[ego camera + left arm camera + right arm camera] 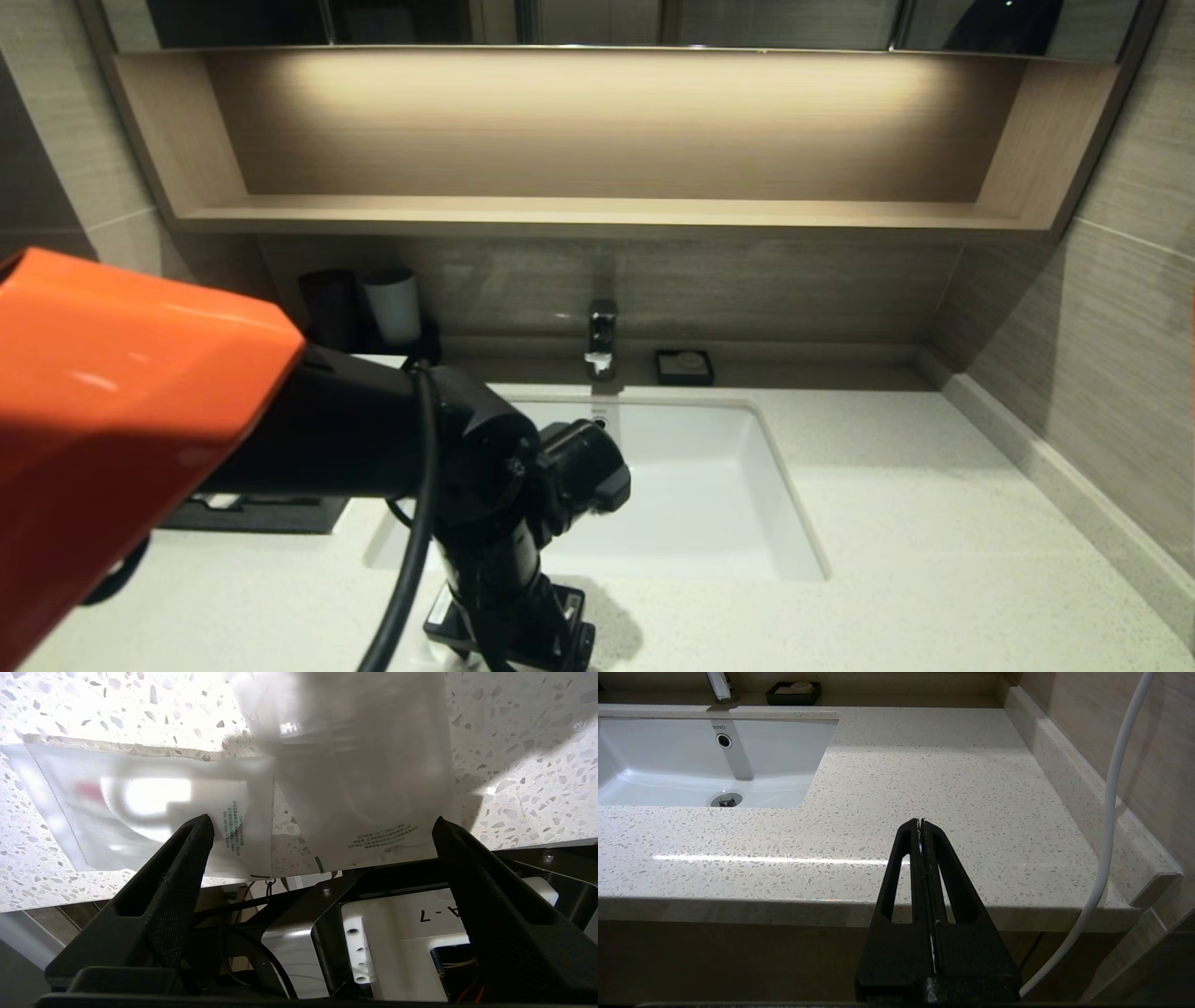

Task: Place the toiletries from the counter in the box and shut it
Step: Pick up the bathroom toiletry

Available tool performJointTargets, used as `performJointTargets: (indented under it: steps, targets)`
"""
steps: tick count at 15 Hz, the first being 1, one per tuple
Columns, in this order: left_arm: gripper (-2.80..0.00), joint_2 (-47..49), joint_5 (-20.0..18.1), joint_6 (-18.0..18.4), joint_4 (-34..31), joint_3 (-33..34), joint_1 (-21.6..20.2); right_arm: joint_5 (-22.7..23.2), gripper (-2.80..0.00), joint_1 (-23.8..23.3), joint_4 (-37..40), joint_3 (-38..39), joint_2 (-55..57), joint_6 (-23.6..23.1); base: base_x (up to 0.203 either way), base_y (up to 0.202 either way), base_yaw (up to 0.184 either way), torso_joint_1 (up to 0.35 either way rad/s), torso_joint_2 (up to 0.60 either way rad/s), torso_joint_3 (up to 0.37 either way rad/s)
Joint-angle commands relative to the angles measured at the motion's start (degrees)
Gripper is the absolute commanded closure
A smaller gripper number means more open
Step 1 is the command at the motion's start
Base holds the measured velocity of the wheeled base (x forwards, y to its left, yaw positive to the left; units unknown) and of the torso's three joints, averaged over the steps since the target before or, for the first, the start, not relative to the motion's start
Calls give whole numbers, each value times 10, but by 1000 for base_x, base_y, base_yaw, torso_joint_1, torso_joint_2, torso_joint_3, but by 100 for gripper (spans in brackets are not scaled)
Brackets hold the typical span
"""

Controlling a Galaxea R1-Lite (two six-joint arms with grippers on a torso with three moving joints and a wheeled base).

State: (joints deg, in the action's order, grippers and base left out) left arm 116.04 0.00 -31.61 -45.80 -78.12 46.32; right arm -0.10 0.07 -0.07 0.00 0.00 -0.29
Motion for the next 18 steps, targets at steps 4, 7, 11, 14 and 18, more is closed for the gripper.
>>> performJointTargets:
  steps: [4, 7, 11, 14, 18]
  targets:
    - [-280, 1, 1, -3, -3, 0, 0, 0, 0, 0, 0, 1, 0, -1, 0, 0, 0, 0, 0, 0]
    - [-280, 1, 1, -3, -2, 0, -1, 0, 0, 0, 0, 1, 0, 0, 0, 0, 0, 0, 0, 0]
    - [-280, 8, 1, -2, -2, -2, -1, 0, 0, 0, 0, 1, 0, 0, 0, 0, 0, 0, 0, 0]
    - [0, 8, 1, -3, -2, -2, -1, 0, 0, 0, 0, 1, 0, 0, 0, 0, 0, 0, 0, 0]
    - [0, 10, 7, -3, -3, -2, -1, 0, 0, 0, 0, 1, 0, 0, 0, 0, 0, 0, 0, 0]
